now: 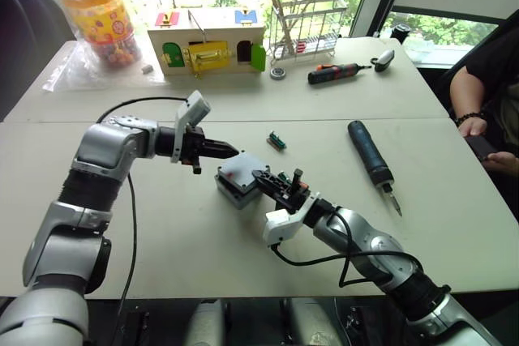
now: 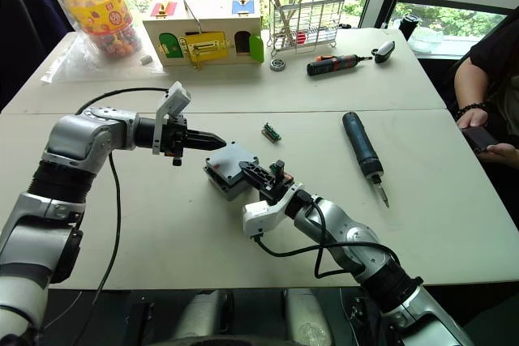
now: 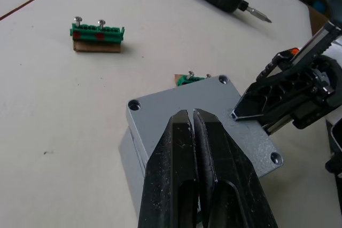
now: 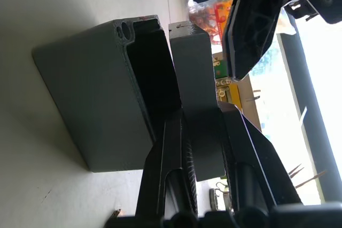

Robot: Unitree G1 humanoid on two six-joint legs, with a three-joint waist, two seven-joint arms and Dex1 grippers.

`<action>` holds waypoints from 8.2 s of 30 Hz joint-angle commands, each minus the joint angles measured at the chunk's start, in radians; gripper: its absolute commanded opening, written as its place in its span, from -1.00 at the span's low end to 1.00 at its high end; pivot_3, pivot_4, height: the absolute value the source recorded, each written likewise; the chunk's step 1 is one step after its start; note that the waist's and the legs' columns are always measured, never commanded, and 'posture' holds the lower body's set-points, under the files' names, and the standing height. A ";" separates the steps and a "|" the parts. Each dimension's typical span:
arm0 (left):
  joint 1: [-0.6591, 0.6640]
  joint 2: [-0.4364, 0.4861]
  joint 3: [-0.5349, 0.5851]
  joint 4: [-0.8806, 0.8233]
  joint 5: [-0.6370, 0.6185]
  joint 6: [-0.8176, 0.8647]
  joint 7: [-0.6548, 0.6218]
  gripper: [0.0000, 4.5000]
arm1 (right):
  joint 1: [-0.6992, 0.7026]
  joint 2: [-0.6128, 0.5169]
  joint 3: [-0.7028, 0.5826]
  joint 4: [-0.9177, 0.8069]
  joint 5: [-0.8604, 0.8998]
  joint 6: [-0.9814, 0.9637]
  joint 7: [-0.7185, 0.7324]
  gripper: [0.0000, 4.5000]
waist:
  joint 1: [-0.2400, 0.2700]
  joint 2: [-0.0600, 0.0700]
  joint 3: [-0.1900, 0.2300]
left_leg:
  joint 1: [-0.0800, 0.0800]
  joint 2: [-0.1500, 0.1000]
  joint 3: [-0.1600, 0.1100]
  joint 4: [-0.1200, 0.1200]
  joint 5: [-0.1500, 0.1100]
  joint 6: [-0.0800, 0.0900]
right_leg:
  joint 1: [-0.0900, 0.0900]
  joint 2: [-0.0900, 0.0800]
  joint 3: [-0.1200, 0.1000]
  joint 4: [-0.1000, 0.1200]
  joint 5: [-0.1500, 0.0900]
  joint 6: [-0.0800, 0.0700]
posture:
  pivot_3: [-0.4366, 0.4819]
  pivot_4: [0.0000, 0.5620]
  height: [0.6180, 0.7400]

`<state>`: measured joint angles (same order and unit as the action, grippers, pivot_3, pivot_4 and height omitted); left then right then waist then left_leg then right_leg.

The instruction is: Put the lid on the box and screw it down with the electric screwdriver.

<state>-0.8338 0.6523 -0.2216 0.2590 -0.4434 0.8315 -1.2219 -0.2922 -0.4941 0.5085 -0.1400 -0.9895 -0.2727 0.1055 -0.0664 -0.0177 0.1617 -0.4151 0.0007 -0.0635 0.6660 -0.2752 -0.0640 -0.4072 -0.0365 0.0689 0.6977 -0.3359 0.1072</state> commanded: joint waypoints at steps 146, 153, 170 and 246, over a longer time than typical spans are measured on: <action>0.038 -0.089 -0.017 0.114 0.277 -0.309 -0.064 -1.00 | 0.092 0.130 -0.151 -0.399 1.061 0.908 0.448 -0.98 | 0.026 0.006 -0.013 | 0.024 -0.003 -0.005 -0.004 -0.013 0.022 | 0.033 -0.006 -0.004 -0.017 -0.007 0.002 | -0.05 -0.47 1.00; 0.042 -0.093 -0.024 0.094 0.278 -0.301 -0.079 -1.00 | 0.096 0.123 -0.161 -0.403 1.060 0.909 0.446 -0.98 | 0.025 0.006 -0.013 | 0.024 -0.003 -0.005 -0.005 -0.013 0.022 | 0.033 -0.007 -0.004 -0.017 -0.007 0.002 | -0.05 -0.47 1.00; 0.061 -0.085 -0.036 0.084 0.281 -0.311 -0.068 -1.00 | 0.097 0.113 -0.165 -0.421 1.072 0.918 0.454 -0.98 | 0.026 0.006 -0.012 | 0.024 -0.003 -0.005 -0.005 -0.013 0.022 | 0.033 -0.007 -0.004 -0.017 -0.007 0.002 | -0.05 -0.47 1.00; 0.211 0.006 0.205 -0.411 -0.073 0.047 0.016 -1.00 | 0.250 0.070 -0.533 -0.575 1.260 1.070 0.441 -0.74 | 0.028 0.005 -0.004 | 0.023 -0.003 -0.006 -0.006 -0.013 0.022 | 0.034 -0.010 -0.004 -0.019 -0.007 0.003 | -0.05 -0.47 1.00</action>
<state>-0.6209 0.6545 0.0095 -0.0974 -0.4869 0.8675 -1.1953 -0.0380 -0.4276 -0.0060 -0.7272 0.2565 0.8192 0.5545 -0.0380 -0.0132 0.1580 -0.3923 -0.0027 -0.0691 0.6602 -0.2879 -0.0422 -0.3736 -0.0460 0.0649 0.6786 -0.3429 0.1099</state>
